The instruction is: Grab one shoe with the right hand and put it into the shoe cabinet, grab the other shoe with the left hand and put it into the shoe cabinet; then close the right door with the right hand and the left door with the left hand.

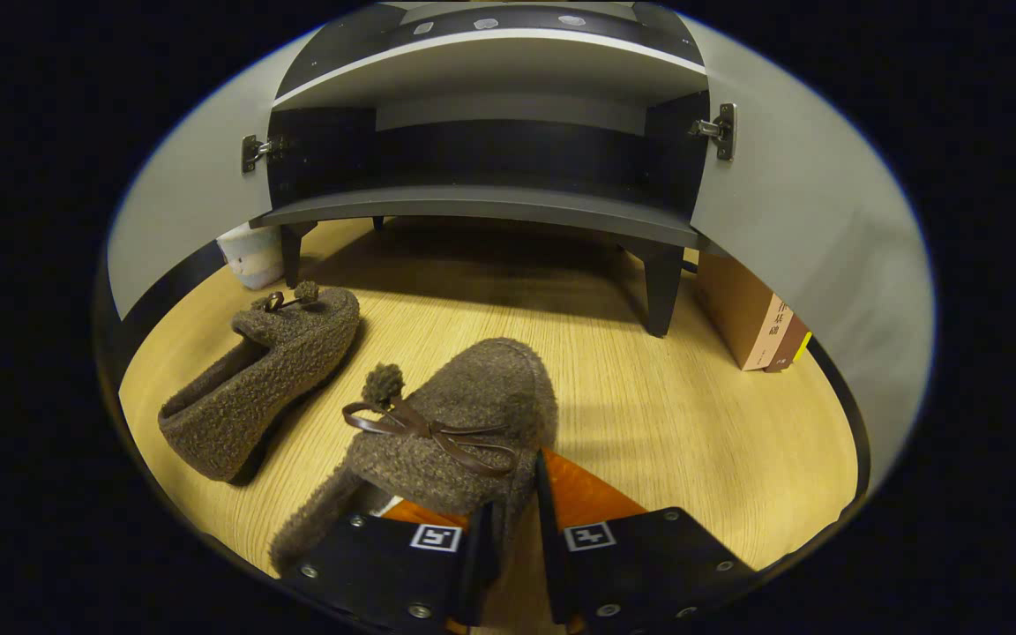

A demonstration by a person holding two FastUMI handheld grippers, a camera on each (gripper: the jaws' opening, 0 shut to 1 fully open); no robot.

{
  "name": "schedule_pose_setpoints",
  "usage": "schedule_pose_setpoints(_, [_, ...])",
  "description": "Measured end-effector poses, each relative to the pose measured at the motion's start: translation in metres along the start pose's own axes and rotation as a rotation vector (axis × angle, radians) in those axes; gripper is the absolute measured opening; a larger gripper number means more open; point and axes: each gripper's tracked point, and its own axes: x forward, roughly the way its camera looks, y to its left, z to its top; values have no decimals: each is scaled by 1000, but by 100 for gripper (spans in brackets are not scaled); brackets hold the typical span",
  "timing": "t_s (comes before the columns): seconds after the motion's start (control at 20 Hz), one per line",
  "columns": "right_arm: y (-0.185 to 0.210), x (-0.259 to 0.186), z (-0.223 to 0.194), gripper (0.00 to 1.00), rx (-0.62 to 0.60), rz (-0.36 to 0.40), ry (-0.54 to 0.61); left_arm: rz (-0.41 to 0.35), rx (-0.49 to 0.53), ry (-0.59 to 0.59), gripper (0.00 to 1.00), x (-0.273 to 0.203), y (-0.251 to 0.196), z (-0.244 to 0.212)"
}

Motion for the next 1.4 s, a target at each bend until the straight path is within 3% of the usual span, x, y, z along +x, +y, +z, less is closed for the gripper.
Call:
schedule_pose_setpoints(0.05, [2,-3,0,9,3,11,-4,0,-2,0,96,-1,0,0])
schedule_pose_setpoints(0.1, [1,-5,0,6,-2,10,-5,-3,-4,-3,96,-2,0,0])
schedule_pose_setpoints(0.4, [-8,-68,54,5,40,-31,-173,-4,-10,18,96,-4,3,-10])
schedule_pose_setpoints(0.65, [-14,-151,158,4,70,-45,-356,-24,-20,39,96,-4,-3,-20])
schedule_pose_setpoints(0.85, [-24,-184,257,4,66,-92,-465,-30,-17,41,96,-7,-4,-24])
schedule_pose_setpoints(0.95, [-20,-186,306,4,83,-69,-515,-32,-10,37,96,-10,-3,-24])
schedule_pose_setpoints(1.1, [-24,-181,364,4,74,-102,-544,-23,-7,35,96,-13,1,-25])
schedule_pose_setpoints(1.4, [-49,-99,454,4,90,-150,-454,-13,-11,48,96,-19,9,-31])
